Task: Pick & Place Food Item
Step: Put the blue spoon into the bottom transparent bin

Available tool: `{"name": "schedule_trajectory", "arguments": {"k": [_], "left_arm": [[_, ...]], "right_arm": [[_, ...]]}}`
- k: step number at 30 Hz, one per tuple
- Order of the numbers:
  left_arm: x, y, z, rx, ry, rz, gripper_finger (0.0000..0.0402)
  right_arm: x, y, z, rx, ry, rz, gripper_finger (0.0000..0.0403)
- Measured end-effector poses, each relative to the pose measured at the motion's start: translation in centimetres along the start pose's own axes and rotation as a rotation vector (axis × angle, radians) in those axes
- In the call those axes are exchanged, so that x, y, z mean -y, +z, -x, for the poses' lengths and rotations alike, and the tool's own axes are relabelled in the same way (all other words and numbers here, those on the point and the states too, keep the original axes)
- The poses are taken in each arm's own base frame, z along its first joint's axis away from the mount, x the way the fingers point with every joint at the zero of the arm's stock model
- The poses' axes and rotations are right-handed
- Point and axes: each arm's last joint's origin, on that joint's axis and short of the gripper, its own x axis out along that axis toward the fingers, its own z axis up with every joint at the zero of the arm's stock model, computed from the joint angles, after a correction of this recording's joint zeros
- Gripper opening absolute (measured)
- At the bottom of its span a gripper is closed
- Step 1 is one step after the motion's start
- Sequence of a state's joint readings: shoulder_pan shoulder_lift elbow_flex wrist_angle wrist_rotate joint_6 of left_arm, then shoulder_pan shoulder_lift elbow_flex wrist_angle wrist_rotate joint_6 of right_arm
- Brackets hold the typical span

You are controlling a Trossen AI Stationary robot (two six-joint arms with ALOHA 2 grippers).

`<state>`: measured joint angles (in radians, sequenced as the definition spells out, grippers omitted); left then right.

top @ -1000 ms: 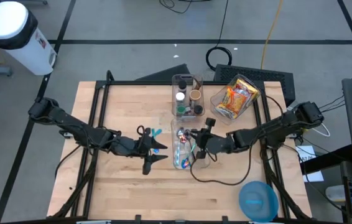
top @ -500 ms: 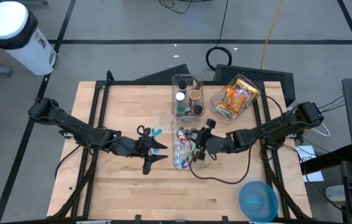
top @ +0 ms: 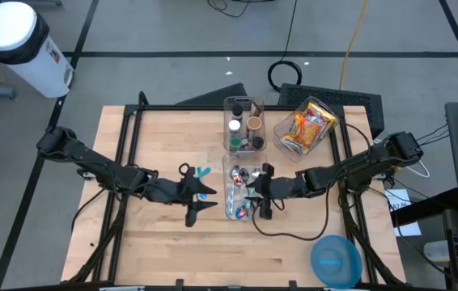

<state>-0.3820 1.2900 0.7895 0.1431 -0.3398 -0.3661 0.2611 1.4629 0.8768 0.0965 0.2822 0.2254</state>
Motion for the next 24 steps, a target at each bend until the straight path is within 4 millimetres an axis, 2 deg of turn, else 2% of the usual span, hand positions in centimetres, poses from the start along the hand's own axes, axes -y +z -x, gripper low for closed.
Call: {"name": "schedule_trajectory", "arguments": {"k": [6, 13, 17, 24], "left_arm": [[-0.9, -2.2, 0.3, -0.218, 0.097, 0.034, 0.0189], [-3.1, -5.5, 2.2, -0.552, 0.385, 0.124, 0.0189], [-4.0, -6.7, 2.9, -0.595, 0.518, 0.187, 0.0189], [-6.2, -9.3, 2.8, -0.658, 0.532, 0.255, 0.0189]], "right_arm": [[0.0, 1.0, 1.3, 0.054, 0.015, -0.014, 0.0178], [-0.6, 1.3, 2.1, 0.075, 0.043, -0.001, 0.0178], [-0.8, 1.2, 2.2, 0.076, 0.048, 0.021, 0.0175], [-0.7, 1.2, 2.2, 0.076, 0.046, 0.019, 0.0176]]}}
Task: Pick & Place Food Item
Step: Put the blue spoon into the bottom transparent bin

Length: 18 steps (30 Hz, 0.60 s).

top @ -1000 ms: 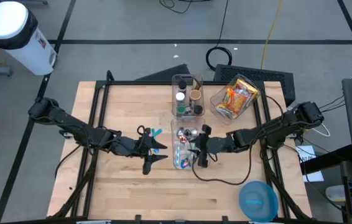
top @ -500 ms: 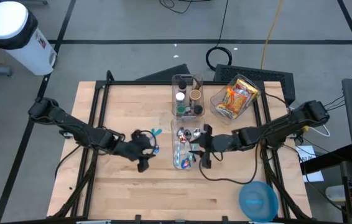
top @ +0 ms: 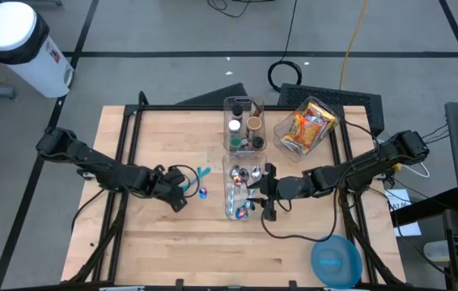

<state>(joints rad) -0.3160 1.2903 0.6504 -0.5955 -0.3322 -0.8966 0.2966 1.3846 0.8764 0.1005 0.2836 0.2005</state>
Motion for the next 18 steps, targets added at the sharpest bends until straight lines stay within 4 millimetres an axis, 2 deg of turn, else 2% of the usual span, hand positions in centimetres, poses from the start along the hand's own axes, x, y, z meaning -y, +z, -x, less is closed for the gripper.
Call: {"name": "schedule_trajectory", "arguments": {"k": [8, 18], "left_arm": [[-1.1, -0.3, -1.9, -0.053, -0.104, 0.023, 0.0189], [-2.0, -1.3, -2.7, -0.042, -0.041, 0.014, 0.0189]], "right_arm": [[0.0, 0.0, 0.0, 0.000, 0.000, 0.001, 0.0175], [0.0, 0.0, 0.0, 0.000, -0.001, 0.003, 0.0173]]}}
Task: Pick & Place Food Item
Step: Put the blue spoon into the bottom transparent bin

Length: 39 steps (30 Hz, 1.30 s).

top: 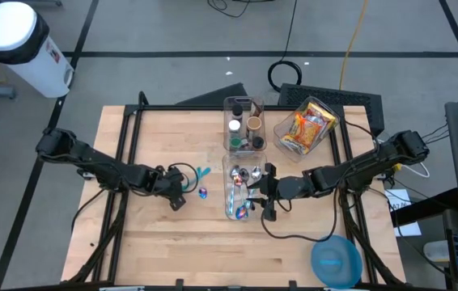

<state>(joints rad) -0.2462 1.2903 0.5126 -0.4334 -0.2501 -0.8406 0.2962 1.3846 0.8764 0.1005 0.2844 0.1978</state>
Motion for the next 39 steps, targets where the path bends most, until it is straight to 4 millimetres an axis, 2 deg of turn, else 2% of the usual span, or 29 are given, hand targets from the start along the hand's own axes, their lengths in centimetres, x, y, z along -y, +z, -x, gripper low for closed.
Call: {"name": "schedule_trajectory", "arguments": {"k": [8, 20, 24, 31, 39], "left_arm": [[-0.44, -0.73, -0.63, -0.020, -0.025, 0.008, 0.0189], [-0.51, -0.76, -0.64, -0.015, -0.015, -0.001, 0.0182], [-0.55, -0.76, -0.64, -0.012, -0.007, -0.014, 0.0138], [-0.52, -0.70, -0.60, -0.003, -0.007, -0.014, 0.0016], [-0.83, -0.93, -0.58, -0.028, 0.025, 0.024, 0.0006]], "right_arm": [[0.00, 0.00, 0.00, 0.000, 0.000, 0.000, 0.0172], [0.00, 0.01, 0.00, 0.000, 0.000, 0.000, 0.0169], [0.00, 0.01, 0.00, 0.000, 0.000, 0.000, 0.0169], [0.00, 0.01, 0.00, 0.000, 0.000, 0.000, 0.0169], [0.00, 0.01, 0.00, 0.001, -0.001, 0.000, 0.0169]]}}
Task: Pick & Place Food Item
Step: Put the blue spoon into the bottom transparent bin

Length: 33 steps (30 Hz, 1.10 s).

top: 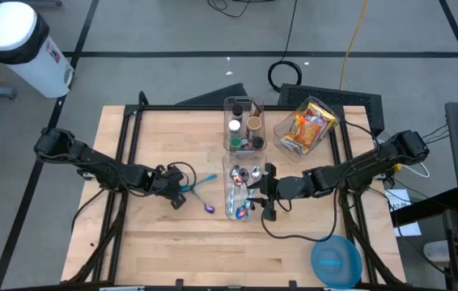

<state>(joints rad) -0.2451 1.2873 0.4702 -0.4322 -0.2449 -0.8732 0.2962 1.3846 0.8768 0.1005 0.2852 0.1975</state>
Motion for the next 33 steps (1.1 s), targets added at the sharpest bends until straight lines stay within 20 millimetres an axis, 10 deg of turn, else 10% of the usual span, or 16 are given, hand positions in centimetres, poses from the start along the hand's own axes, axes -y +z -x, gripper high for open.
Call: {"name": "schedule_trajectory", "arguments": {"k": [14, 33], "left_arm": [[0.8, 2.9, 2.7, 0.197, 0.192, -0.020, 0.0005], [8.4, 6.5, 8.1, 0.803, -0.174, -0.264, 0.0004]], "right_arm": [[0.0, 0.0, 0.0, 0.000, 0.000, 0.000, 0.0169], [0.1, 0.0, 0.0, 0.005, -0.024, 0.000, 0.0165]]}}
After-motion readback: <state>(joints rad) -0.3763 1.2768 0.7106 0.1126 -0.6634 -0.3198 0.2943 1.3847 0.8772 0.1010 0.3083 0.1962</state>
